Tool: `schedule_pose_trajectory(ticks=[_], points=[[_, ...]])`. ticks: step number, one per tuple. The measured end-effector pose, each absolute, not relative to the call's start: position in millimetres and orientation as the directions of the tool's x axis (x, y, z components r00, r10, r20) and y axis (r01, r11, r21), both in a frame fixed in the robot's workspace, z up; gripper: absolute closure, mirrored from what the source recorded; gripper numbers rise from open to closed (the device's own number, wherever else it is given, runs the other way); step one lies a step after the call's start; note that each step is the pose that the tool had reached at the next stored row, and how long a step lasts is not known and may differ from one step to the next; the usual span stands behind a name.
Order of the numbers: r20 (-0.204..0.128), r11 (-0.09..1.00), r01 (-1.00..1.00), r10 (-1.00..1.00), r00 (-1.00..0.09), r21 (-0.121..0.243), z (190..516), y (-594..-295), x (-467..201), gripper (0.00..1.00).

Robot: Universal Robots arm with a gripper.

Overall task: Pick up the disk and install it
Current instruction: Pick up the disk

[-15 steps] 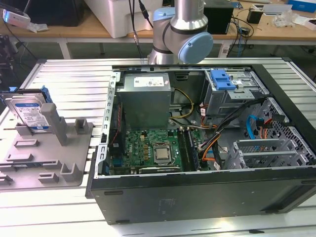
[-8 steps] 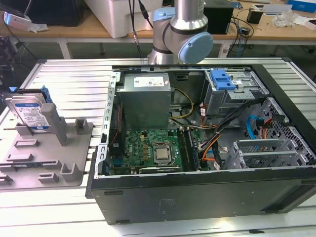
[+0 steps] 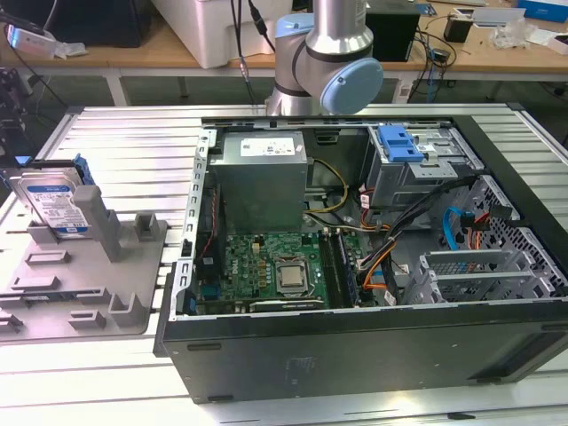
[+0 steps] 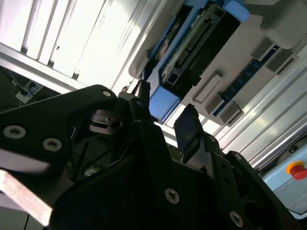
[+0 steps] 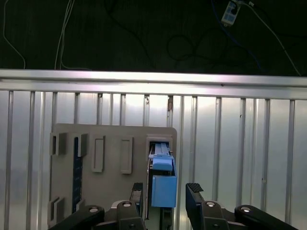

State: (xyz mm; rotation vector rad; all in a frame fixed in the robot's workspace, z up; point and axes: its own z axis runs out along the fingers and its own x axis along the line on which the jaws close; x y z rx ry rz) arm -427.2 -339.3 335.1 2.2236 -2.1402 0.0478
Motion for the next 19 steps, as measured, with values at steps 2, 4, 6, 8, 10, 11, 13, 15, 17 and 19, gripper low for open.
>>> schedule_pose_trajectory(ticks=[2,4,6,8,10,11,13,15,17,19], points=[[0.060,-0.037,-0.999,-0.997,0.038,0.018,334.0,-339.3,-427.3,0.52],[0.060,-0.037,-0.999,-0.997,0.038,0.018,332.7,-339.3,-427.4,0.52],[0.060,-0.037,-0.999,-0.997,0.038,0.018,331.0,-339.3,-427.4,0.52],[0.060,-0.037,-0.999,-0.997,0.038,0.018,329.5,-339.3,-427.4,0.52],[0.061,-0.037,-0.999,-0.997,0.038,0.018,328.3,-339.3,-427.4,0.52],[0.061,-0.036,-0.999,-0.997,0.037,0.018,327.6,-339.4,-427.5,0.52],[0.060,-0.035,-0.999,-0.998,0.036,0.018,327.0,-339.6,-427.7,0.52],[0.060,-0.033,-0.999,-0.998,0.034,0.018,326.4,-339.8,-427.9,0.52],[0.060,-0.031,-0.999,-0.998,0.032,0.018,325.8,-340.3,-428.0,0.52],[0.060,-0.030,-0.999,-0.998,0.031,0.018,325.1,-340.7,-428.0,0.52]])
